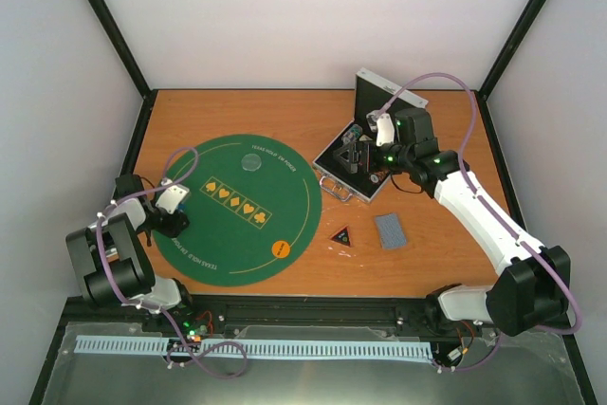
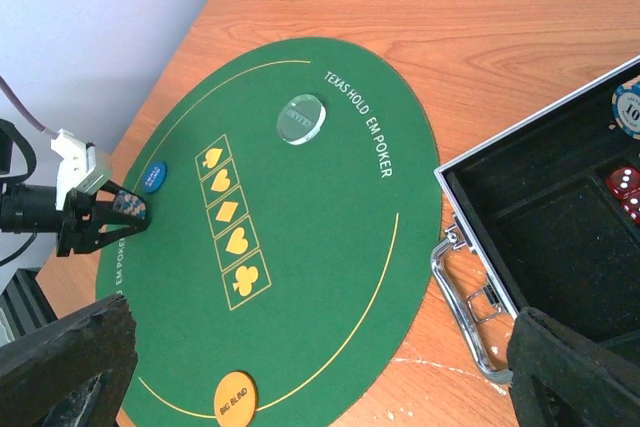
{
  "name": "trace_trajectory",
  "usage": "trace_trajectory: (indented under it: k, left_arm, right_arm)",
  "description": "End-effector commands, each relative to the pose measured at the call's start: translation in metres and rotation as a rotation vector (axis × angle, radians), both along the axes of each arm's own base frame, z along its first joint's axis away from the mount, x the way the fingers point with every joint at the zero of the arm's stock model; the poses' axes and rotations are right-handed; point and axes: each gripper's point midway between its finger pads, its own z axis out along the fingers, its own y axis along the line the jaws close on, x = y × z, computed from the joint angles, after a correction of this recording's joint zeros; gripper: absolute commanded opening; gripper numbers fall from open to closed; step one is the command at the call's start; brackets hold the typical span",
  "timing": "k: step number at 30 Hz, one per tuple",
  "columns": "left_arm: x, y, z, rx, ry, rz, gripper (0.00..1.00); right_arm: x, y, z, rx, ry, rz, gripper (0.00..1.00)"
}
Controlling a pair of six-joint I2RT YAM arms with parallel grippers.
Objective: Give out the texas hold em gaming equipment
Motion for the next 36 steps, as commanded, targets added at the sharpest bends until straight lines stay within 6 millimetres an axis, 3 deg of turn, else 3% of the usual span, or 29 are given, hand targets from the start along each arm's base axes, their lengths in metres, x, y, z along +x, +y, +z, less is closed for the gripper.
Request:
trace_trajectory:
  k: [1, 10, 15, 20, 25, 29, 34, 36]
  left_arm:
    - [-0.004, -0.001, -0.013, -0.001, 0.032, -0.022, 0.49]
    - [-0.005, 0.002, -0.008, 0.024, 0.038, -0.036, 0.60]
    - [0.003, 0.005, 0.009, 0.037, -0.001, -0.040, 0.81]
    - [0.019, 0.006, 0.046, 0.039, -0.081, -0.041, 0.99]
    - [0.033, -0.002, 0.092, -0.006, -0.174, -0.054, 1.00]
    - [0.043, -0.010, 0.131, -0.068, -0.241, -0.056, 1.00]
    - [0.056, -0.017, 0.168, -0.149, -0.290, -0.003, 1.00]
    - [0.060, -0.020, 0.176, -0.190, -0.289, 0.024, 1.00]
  right_arm:
    - [-0.001, -0.006, 0.011, 0.001, -0.045, -0.003, 1.00]
    - [-0.001, -0.007, 0.015, 0.005, -0.051, -0.008, 1.00]
    - [-0.001, -0.009, 0.016, -0.005, -0.053, -0.015, 1.00]
    - [0.003, -0.018, 0.014, -0.065, -0.062, -0.042, 1.00]
    - [0.016, -0.030, 0.001, -0.172, -0.048, -0.089, 1.00]
    - [0.038, -0.032, -0.011, -0.260, -0.048, -0.095, 1.00]
    - [0.071, -0.021, -0.031, -0.345, -0.025, -0.030, 0.93]
    - [0.086, -0.020, -0.042, -0.390, -0.005, -0.021, 0.86]
